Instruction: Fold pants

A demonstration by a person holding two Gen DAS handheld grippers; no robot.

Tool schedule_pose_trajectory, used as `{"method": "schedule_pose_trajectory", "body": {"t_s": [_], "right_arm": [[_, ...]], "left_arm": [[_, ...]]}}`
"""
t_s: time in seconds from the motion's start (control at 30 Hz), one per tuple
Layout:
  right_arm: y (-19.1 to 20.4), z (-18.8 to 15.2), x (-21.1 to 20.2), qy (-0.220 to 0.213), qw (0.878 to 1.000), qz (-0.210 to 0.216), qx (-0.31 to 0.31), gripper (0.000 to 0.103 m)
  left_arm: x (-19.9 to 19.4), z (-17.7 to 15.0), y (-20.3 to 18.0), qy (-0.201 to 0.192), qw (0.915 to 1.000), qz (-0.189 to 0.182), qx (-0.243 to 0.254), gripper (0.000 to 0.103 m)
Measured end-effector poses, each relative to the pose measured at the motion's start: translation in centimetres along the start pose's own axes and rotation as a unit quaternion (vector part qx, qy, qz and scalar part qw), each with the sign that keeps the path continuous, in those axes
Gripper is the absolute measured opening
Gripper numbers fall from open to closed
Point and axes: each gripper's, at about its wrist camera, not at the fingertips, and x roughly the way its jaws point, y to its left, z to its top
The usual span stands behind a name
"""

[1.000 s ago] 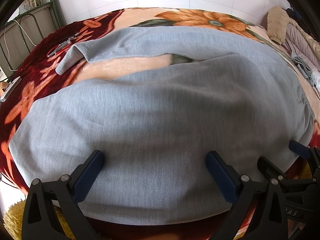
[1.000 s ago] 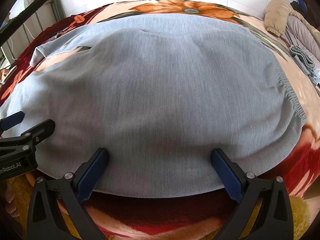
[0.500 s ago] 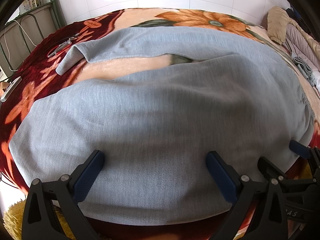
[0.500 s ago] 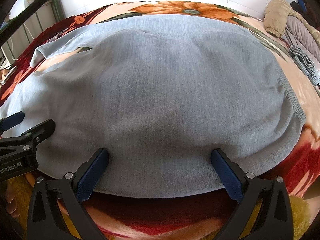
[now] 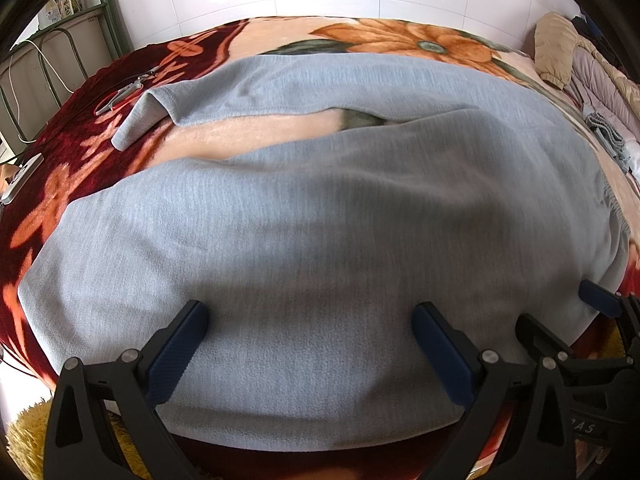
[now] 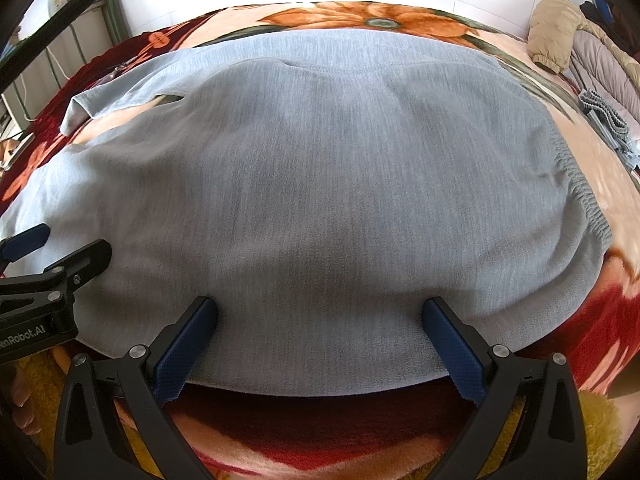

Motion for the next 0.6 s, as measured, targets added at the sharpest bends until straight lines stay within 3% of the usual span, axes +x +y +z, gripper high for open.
{"method": "schedule_pose_trajectory", "body": {"t_s": [0.1, 0.27, 0.4, 0.6], "right_arm": [[-0.1, 0.5, -0.6, 0.010, 1.000, 0.008, -0.001, 0.102], [-1.3, 1.2, -1.9, 0.018, 0.999, 0.023, 0.014, 0.092], [-2.5, 1.6, -4.2, 0.006, 1.000, 0.005, 0.013, 0.092], [-5.8, 1.5, -6.7, -0.005, 0.999, -0.017, 0.032, 0.092]], "left_arm": [[-0.3, 0.3, 0.4, 0.006, 1.0000, -0.007, -0.004, 0.103], [-1.4, 0.6, 0.3, 0.006, 0.9999, -0.011, 0.004, 0.100], [-3.3, 0.7, -0.2, -0.003, 0.9990, -0.044, 0.001, 0.099], [-5.4, 0.7, -2.1, -0.015, 0.9979, -0.055, 0.029, 0.099]]}}
